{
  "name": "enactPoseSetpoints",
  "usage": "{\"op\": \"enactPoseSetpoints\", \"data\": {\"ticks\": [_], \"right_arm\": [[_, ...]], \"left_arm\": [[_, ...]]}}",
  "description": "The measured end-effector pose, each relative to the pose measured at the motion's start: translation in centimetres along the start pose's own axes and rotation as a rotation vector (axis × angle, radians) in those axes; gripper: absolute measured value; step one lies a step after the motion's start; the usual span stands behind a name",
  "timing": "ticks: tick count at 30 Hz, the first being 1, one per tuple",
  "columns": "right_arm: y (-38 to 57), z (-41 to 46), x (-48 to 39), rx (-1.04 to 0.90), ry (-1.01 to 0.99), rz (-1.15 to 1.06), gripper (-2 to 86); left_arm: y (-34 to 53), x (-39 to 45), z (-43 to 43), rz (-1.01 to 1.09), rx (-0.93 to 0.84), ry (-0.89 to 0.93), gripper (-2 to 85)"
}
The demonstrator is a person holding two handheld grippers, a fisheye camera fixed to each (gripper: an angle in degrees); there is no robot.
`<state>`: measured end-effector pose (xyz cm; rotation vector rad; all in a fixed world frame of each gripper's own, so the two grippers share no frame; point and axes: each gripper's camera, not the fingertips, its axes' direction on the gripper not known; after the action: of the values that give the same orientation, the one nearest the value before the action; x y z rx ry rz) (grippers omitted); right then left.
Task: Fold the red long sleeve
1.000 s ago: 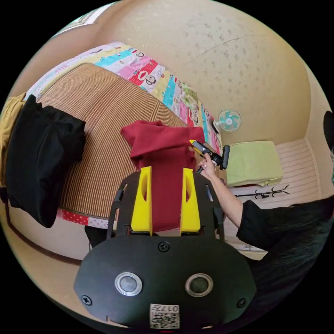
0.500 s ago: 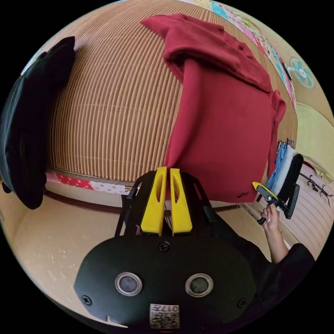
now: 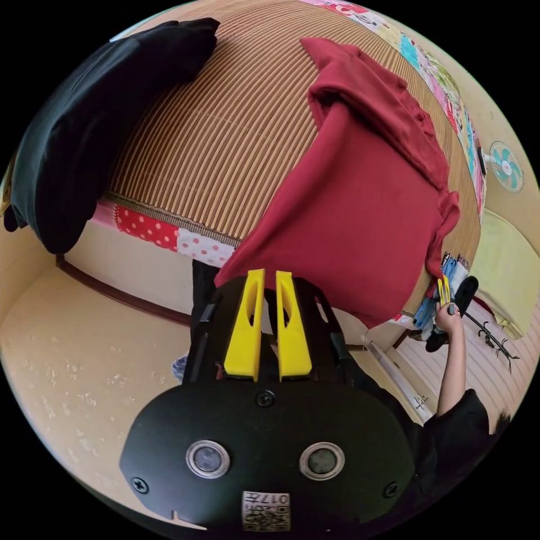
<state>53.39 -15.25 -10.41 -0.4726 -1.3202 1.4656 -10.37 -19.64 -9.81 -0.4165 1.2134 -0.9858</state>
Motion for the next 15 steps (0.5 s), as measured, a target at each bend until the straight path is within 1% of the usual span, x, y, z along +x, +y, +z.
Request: {"op": "enactPoseSetpoints", "data": {"ticks": [1, 3, 4, 5, 6, 8, 10, 11, 13, 15], "right_arm": [[0.8, 0.0, -2.3, -0.01, -0.019, -0.051, 3.8], [4.5, -1.5, -12.5, 0.001, -0.096, -0.337, 3.4], [5.4, -2.2, -15.0, 0.022, -0.095, -0.415, 3.4], [6.9, -3.7, -19.3, 0.082, -0.059, -0.558, 3.4], [8.0, -4.5, -22.8, 0.146, 0.054, -0.66, 3.3], [9.4, -3.9, -25.8, 0.218, 0.236, -0.763, 3.3], [11.4, -1.6, -26.8, 0.177, 0.183, -0.831, 3.3], [13.9, 1.0, -27.2, 0.123, 0.126, -0.879, 3.3], [20.0, 6.6, -27.5, 0.037, 0.107, -0.992, 3.4], [30.2, 15.9, -25.7, -0.142, 0.057, -1.131, 3.8]], "left_arm": [[0.0, 0.3, -0.4, 0.01, 0.009, 0.012, 4.6], [0.0, 0.5, -1.0, 0.017, 0.017, 0.041, 4.8], [0.0, 0.5, -1.5, 0.021, 0.024, 0.07, 5.0], [0.1, 0.5, -1.7, 0.023, 0.029, 0.087, 5.1], [0.1, 0.4, -2.1, 0.031, 0.037, 0.123, 5.2], [0.2, 0.2, -2.5, 0.038, 0.038, 0.161, 5.4], [0.4, -0.3, -2.7, 0.045, 0.034, 0.186, 6.0], [0.5, -0.4, -2.8, 0.047, 0.037, 0.192, 6.2], [0.9, -1.2, -3.1, 0.046, 0.053, 0.206, 6.5], [1.3, -2.0, -3.1, 0.027, 0.058, 0.212, 6.5]]}}
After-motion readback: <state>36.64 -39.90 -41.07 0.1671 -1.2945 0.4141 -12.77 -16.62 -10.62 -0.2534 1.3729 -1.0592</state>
